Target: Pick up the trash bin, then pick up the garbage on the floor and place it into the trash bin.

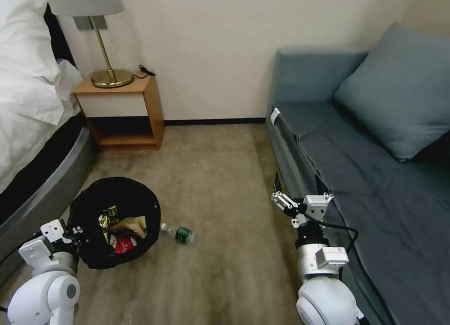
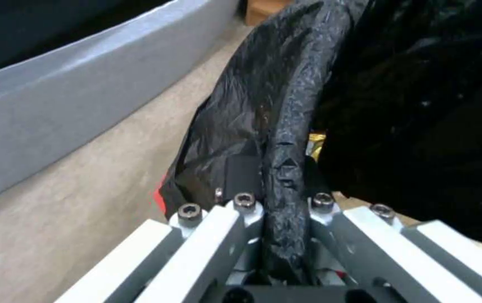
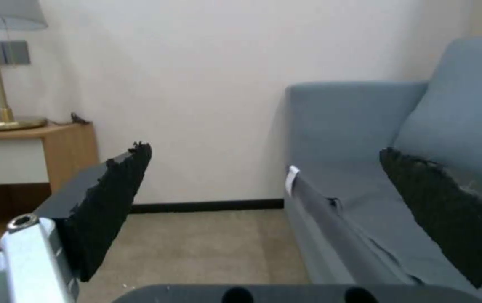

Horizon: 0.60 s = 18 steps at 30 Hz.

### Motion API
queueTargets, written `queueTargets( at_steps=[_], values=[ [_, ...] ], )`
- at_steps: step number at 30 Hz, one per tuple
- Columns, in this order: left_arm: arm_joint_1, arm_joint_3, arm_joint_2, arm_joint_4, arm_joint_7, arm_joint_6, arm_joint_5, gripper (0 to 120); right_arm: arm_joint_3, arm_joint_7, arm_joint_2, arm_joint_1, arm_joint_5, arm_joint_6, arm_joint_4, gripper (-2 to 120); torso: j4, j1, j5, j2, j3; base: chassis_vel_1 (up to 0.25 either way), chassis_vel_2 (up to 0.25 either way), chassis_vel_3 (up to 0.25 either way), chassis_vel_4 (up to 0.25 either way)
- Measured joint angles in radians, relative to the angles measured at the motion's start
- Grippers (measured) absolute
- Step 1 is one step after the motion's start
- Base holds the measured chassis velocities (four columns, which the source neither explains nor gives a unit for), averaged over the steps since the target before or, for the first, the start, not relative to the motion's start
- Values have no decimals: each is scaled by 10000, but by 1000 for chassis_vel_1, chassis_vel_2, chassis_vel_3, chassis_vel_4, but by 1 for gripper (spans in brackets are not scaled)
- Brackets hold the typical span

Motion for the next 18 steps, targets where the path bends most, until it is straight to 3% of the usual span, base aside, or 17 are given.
queueTargets(
  at_steps=[5, 9, 14, 16, 18],
  values=[
    [-39, 11, 1, 85, 2, -1, 9, 2, -254, -218, -245, 245, 69, -15, -167, 100, -1, 1, -2, -1, 2, -207, 234, 206, -194],
    [-65, 38, 12, 106, 2, -2, 16, 2, -762, -513, -784, 832, 555, 120, -549, 100, -3, 1, 1, -1, 1, -68, 101, 103, -75],
    [-60, 60, 100, 66, -3, 15, 19, 2, -2573, -1127, -2381, 3051, 3241, -354, -1145, 100, -1, 0, -2, -1, -2, 28, -40, -33, 30],
    [-55, 60, 112, 35, -2, 21, 19, 2, -3124, -1201, -2629, 3646, 3728, -457, -1326, 100, -1, -1, -3, 0, -2, 0, 0, 0, 0],
    [-28, 46, 137, -80, 1, 37, 18, 2, -5340, -1494, -3139, 6047, 5288, -620, -2220, 100, -1, 0, -1, -1, -1, 0, 0, 0, 0]
  ],
)
